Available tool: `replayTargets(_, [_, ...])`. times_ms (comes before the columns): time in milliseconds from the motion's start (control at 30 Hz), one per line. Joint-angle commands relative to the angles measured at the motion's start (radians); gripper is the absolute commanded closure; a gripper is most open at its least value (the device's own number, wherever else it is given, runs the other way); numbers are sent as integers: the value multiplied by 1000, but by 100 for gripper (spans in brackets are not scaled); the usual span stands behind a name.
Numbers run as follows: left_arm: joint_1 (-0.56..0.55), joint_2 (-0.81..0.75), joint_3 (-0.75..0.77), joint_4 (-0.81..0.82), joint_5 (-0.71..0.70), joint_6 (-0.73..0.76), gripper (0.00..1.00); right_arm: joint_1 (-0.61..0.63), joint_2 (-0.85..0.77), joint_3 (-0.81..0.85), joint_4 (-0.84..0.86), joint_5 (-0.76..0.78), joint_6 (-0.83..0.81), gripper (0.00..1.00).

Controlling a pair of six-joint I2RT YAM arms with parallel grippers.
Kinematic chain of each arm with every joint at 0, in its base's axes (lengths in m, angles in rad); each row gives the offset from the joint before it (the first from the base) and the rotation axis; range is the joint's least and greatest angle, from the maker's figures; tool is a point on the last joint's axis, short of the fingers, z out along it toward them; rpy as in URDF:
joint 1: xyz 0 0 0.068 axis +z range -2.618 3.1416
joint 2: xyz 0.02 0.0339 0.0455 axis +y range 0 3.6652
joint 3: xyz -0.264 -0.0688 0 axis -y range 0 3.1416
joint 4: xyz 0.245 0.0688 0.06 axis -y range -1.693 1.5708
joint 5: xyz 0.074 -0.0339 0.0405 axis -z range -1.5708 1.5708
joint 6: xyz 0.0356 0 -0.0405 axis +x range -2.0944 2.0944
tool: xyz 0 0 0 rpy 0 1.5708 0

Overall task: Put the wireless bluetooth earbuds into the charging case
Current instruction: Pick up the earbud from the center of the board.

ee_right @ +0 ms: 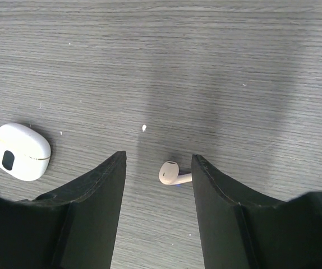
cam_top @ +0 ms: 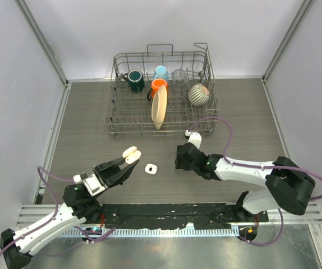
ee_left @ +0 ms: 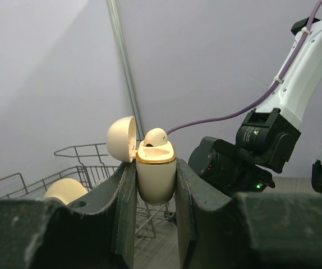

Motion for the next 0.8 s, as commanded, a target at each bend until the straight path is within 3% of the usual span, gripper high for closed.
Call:
replayTargets(0, [1,-21,-63,19,1,3,100,-11,-4,-27,95,-24,-10,44])
replayTargets(200, [1,-42,-69,7,-4,1,100,-56,-17,-108,207,-119,15,44])
replayTargets(767, [1,-74,-92,19,-20,1,100,-57,-109,-202,189,-201,128,44])
